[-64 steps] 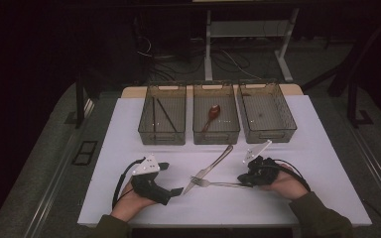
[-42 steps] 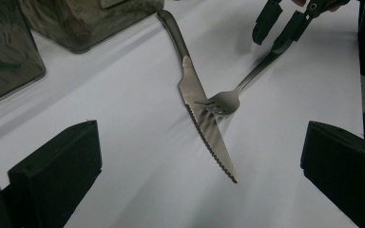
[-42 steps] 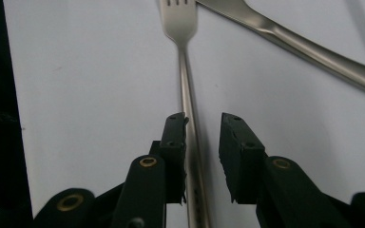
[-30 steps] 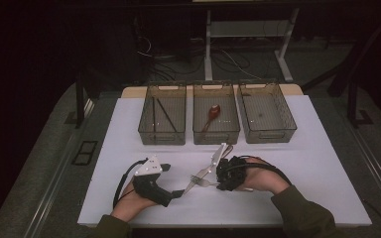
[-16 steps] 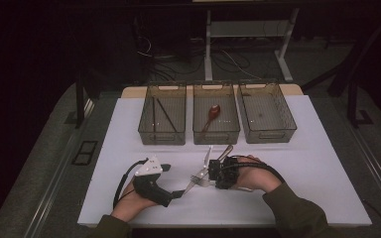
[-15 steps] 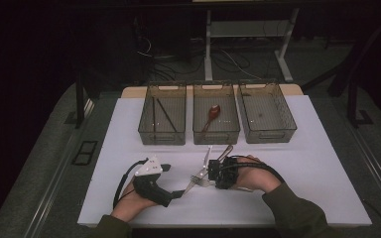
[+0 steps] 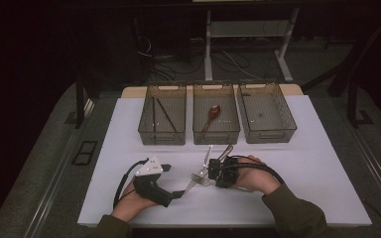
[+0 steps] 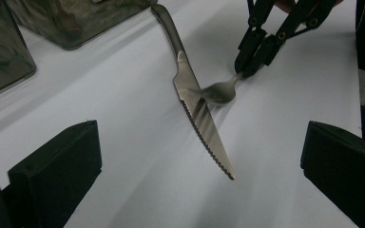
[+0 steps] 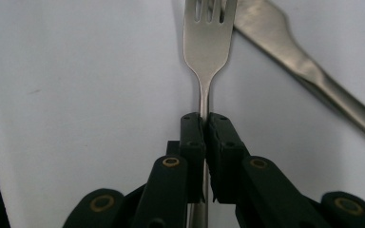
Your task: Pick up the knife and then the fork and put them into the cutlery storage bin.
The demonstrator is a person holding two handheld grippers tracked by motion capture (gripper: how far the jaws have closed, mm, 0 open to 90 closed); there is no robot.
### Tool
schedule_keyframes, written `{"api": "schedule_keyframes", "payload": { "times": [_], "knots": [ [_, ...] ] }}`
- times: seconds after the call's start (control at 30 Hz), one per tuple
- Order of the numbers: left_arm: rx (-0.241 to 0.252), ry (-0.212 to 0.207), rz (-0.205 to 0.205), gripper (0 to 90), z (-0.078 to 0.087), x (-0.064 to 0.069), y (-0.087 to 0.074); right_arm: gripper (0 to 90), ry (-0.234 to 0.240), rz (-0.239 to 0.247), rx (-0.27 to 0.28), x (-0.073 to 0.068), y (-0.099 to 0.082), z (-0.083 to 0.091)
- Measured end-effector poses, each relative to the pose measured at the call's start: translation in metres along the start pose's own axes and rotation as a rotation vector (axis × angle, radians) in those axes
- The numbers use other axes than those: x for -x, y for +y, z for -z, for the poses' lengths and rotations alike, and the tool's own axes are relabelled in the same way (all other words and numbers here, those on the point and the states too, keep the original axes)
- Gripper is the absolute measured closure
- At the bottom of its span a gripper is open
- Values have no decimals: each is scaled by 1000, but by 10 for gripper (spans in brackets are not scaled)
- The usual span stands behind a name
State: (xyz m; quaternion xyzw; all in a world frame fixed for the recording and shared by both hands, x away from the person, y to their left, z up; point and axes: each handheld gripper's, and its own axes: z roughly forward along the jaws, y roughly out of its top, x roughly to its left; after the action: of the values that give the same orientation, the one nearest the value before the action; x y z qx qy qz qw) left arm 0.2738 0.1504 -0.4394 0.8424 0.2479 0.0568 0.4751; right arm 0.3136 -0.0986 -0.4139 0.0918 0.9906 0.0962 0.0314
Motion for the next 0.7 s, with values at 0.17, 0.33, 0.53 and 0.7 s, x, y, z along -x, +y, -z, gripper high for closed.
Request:
{"api": "schedule_keyframes", "payload": {
  "times": [0.17, 0.33, 0.53, 0.7],
  "knots": [
    [-1, 1, -5, 0, 0, 0, 0, 839, -8, -53, 76, 7, -9, 12],
    [1, 3, -4, 0, 0, -1, 0, 840, -10, -104, 147, 14, -20, 22],
    [2, 3, -8, 0, 1, -1, 0, 840, -9, -176, 239, 25, -34, 31],
    [4, 1, -5, 0, 1, -1, 0, 840, -7, -251, 323, 35, -48, 38]
  ]
}}
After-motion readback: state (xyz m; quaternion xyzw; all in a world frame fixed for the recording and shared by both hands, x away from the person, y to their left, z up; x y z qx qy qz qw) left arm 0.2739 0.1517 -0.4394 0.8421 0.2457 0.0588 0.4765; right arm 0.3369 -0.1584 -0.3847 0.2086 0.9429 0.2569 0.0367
